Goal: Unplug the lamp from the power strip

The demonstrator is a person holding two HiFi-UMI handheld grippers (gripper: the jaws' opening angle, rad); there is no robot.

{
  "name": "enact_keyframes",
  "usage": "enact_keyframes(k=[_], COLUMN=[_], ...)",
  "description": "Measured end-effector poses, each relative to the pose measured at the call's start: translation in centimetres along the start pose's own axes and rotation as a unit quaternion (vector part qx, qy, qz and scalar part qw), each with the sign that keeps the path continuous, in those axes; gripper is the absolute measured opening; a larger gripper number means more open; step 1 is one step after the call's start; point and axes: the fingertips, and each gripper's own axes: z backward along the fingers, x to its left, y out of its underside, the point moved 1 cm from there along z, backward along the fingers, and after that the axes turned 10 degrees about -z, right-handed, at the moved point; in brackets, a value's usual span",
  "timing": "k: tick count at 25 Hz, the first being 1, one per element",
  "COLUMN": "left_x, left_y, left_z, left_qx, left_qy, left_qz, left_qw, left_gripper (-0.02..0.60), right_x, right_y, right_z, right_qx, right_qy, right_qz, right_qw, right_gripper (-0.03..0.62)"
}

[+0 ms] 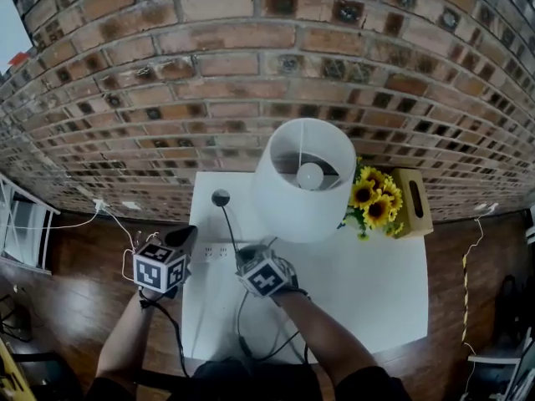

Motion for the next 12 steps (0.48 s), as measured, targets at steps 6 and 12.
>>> enact_keyframes(k=[6,12], left_x=[0.2,0.1], left_y=[0.4,0.1], left_z=[2.6,5.1], left_qx=[0.0,-0.025], left_qy=[-0.024,-0.055], left_qz=[0.008,0.059], left_qw=[0.9997,0.9965], left_gripper=[0.021,0.021], right_x=[0.4,1.5], right_y=[0.3,-1.1], right_z=[0.1,0.5], right_qx=[-0.029,-0.042], right_qy=[0.017,0.021], right_qz=[0.067,0.145], right_qw=[0.997,0.988], right_gripper=[0.003,0.003])
